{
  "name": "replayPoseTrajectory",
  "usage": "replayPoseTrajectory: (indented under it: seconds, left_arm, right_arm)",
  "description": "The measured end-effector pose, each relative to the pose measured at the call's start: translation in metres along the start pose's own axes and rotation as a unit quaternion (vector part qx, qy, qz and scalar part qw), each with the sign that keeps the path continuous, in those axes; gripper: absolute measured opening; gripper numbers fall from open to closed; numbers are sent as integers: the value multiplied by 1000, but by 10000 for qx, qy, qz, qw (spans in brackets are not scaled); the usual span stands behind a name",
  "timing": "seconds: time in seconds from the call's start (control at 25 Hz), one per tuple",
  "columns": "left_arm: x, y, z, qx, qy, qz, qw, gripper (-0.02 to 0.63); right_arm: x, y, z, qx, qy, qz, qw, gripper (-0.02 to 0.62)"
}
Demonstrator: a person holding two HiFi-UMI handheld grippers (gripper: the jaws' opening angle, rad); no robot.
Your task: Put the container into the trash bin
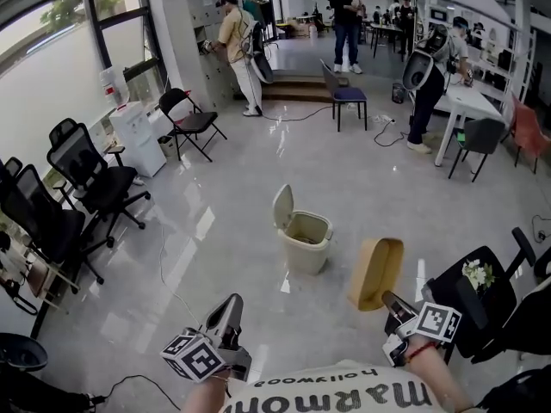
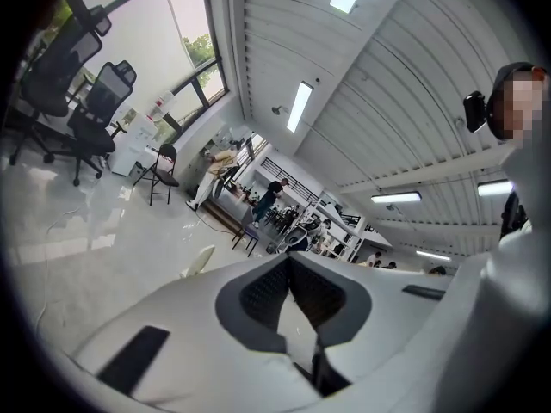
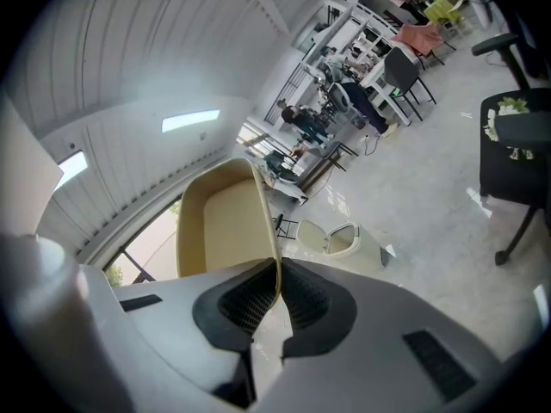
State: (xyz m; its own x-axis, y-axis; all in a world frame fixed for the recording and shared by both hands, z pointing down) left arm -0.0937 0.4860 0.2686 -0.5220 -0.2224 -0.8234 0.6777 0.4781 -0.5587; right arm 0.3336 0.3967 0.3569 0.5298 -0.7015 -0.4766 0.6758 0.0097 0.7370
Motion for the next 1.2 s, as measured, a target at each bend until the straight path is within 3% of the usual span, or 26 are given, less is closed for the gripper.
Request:
replayPoseTrajectory:
  seconds: [0.52, 0.96, 1.04, 1.2]
  left_arm:
    - [-2, -65, 32, 373, -30, -399, 9985, -8]
    - [53, -126, 121, 694, 394, -112, 9967, -8]
    - [57, -136, 141, 767, 502, -105, 9957, -8]
    - [54, -160, 175, 980, 685, -99, 9928, -8]
  right_arm:
    - [27, -6, 86, -129, -433, -35, 9990, 20]
    - [134, -42, 213, 167, -686, -335, 9969, 20]
    - [156, -48, 236, 105, -780, -385, 9962, 20]
    - [192, -49, 291, 389, -979, -623, 9925, 18]
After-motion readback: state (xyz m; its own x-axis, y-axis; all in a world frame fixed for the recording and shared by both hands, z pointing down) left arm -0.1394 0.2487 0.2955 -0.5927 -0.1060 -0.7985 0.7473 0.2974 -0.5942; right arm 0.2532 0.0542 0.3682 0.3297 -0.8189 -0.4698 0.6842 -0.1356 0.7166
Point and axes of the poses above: the fingertips, and each gripper's own axes: z forward along the fingers, y to its right, x out of its top, the point moved 9 cm from there along -z, backward along the fingers, and after that the axes turned 14 degrees about -x, right-handed, at the moved point
